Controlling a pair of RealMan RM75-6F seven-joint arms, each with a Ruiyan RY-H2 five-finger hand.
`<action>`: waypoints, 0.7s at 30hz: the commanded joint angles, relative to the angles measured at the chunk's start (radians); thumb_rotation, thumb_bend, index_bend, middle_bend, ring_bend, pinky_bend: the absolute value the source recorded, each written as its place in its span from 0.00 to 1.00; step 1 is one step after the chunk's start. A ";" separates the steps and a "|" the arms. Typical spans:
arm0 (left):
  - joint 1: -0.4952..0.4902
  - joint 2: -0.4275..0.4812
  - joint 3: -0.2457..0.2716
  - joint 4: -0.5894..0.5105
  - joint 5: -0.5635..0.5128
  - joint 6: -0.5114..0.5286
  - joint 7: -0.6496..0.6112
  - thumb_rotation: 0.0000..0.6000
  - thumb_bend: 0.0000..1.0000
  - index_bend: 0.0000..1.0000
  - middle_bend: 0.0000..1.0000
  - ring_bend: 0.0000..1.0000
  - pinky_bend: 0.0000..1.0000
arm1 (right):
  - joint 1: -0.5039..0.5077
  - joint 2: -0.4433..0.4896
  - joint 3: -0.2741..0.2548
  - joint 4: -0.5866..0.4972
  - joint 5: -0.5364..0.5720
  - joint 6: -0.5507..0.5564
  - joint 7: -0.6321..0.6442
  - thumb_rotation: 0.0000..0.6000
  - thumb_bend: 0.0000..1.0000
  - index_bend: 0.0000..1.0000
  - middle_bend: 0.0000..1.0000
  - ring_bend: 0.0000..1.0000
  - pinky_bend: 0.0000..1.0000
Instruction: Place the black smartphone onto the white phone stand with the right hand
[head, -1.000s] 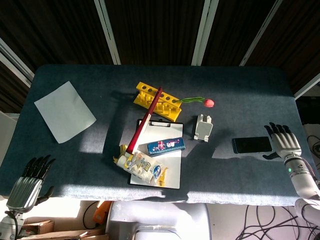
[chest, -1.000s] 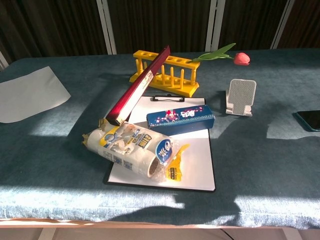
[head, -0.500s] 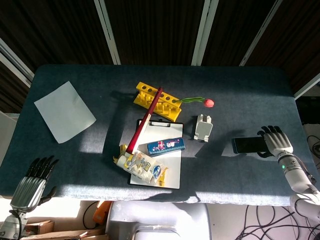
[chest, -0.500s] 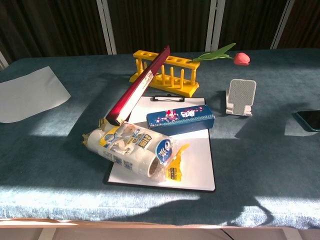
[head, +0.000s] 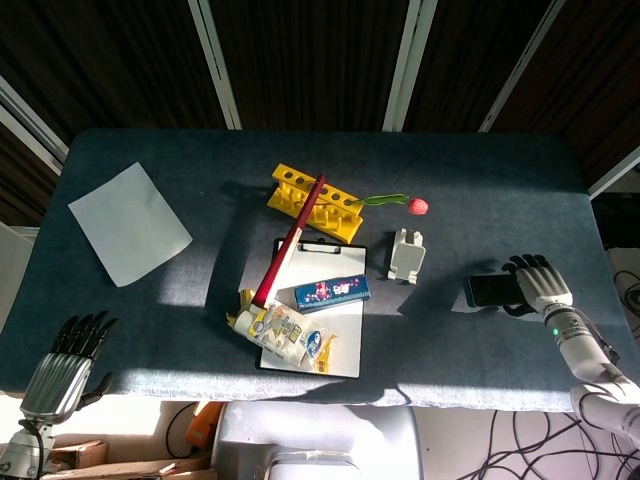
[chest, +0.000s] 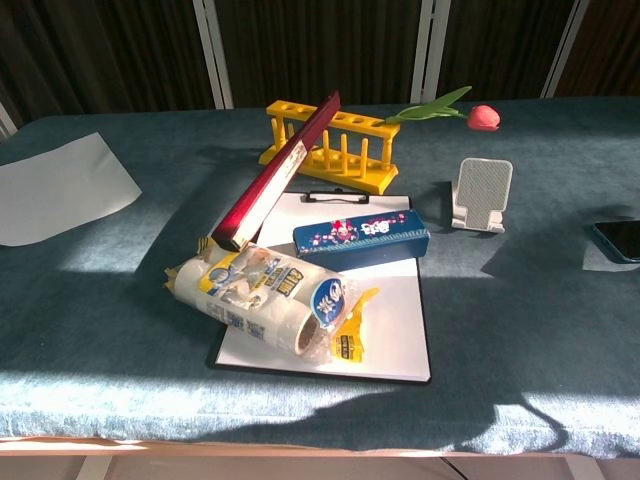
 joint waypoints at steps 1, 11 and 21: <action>0.000 0.000 0.000 0.000 0.000 0.000 0.000 1.00 0.34 0.00 0.00 0.00 0.00 | 0.002 -0.002 -0.002 -0.002 -0.001 0.000 0.002 1.00 0.40 0.32 0.20 0.03 0.09; 0.001 0.001 0.002 0.001 0.002 0.004 -0.002 1.00 0.34 0.00 0.00 0.00 0.00 | 0.008 -0.014 -0.009 0.003 0.013 -0.005 -0.011 1.00 0.40 0.33 0.20 0.04 0.11; 0.000 0.003 0.001 0.001 0.001 0.006 -0.007 1.00 0.34 0.00 0.00 0.00 0.00 | 0.010 -0.034 -0.010 0.015 0.023 0.009 -0.020 1.00 0.42 0.41 0.24 0.10 0.17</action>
